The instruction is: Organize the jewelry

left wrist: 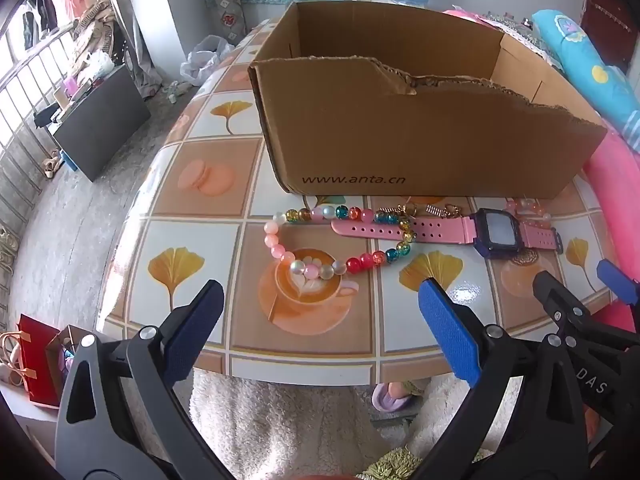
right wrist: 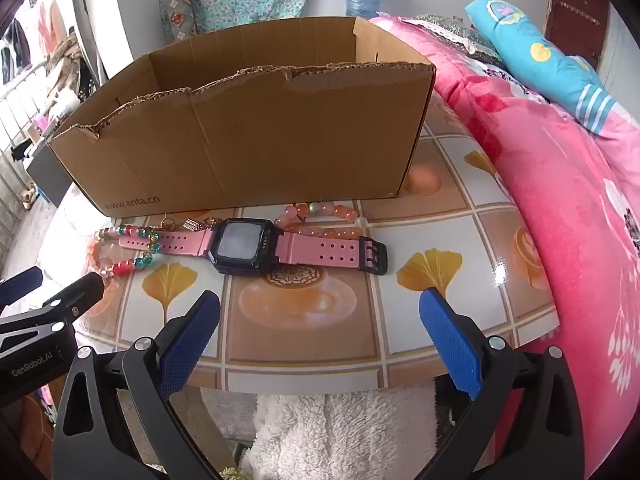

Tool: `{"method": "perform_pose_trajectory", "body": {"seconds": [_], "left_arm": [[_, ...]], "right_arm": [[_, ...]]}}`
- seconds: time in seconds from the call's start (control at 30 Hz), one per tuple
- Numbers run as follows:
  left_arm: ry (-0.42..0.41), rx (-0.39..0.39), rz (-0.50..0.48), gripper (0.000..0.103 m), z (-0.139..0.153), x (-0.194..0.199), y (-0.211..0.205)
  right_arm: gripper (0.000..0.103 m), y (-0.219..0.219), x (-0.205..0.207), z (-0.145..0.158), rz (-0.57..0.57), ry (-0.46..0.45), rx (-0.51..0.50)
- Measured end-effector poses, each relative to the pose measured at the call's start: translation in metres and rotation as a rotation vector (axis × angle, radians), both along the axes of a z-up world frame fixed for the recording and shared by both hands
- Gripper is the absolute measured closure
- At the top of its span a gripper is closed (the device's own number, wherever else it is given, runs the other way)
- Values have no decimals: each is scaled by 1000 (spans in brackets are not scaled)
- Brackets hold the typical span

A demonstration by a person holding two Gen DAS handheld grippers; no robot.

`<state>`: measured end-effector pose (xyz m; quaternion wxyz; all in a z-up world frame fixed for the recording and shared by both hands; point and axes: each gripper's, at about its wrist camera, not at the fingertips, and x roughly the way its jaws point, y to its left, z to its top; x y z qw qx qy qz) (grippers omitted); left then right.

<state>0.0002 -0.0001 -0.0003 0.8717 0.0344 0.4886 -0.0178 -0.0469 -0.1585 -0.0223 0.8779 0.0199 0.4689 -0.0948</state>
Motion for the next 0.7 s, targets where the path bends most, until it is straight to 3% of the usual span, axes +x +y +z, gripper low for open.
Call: {"method": "perform_pose_trajectory", "body": {"seconds": [0.1, 0.7], "left_arm": [[1, -4, -2, 9, 0, 0, 0], [11, -13, -18, 9, -9, -4, -5]], "right_arm": [[6, 6, 1, 1, 5, 4, -39], [6, 10, 0, 1, 6, 11, -44]]}}
